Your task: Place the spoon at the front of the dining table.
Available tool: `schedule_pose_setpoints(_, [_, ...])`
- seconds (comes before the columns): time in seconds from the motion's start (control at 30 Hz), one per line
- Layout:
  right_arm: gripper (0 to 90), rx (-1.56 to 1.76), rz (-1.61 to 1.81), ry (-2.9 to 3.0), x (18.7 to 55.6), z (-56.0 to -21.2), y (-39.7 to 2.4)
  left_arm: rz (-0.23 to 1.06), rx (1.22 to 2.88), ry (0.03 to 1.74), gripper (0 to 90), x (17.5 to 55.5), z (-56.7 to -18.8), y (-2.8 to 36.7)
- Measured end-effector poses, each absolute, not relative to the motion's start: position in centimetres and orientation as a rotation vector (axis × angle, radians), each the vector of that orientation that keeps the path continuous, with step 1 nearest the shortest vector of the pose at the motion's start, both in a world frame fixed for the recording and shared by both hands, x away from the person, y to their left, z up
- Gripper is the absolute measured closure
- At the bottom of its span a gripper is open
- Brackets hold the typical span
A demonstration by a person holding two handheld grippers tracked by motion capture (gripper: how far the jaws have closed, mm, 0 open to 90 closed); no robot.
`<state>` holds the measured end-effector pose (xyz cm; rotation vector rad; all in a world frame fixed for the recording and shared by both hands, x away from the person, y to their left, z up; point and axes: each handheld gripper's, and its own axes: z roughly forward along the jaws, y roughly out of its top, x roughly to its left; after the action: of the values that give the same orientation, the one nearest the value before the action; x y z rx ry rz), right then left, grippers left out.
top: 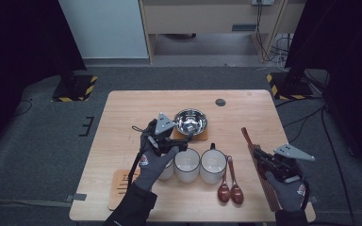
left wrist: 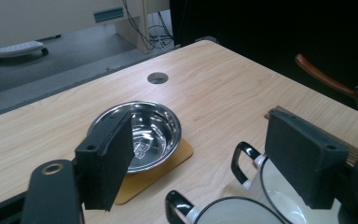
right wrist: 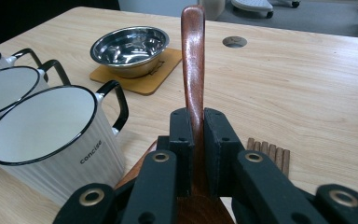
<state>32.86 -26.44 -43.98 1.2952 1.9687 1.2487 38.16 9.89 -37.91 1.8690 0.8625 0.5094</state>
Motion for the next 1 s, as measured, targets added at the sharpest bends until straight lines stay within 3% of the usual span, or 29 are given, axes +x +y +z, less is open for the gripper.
schedule_pose_setpoints(1.0, [82.3, 1.271, 1.280, 1.971, 32.7, -43.8, -26.3, 0.437, 1.938, 0.766, 22.8, 39.3, -38.0, 2.8])
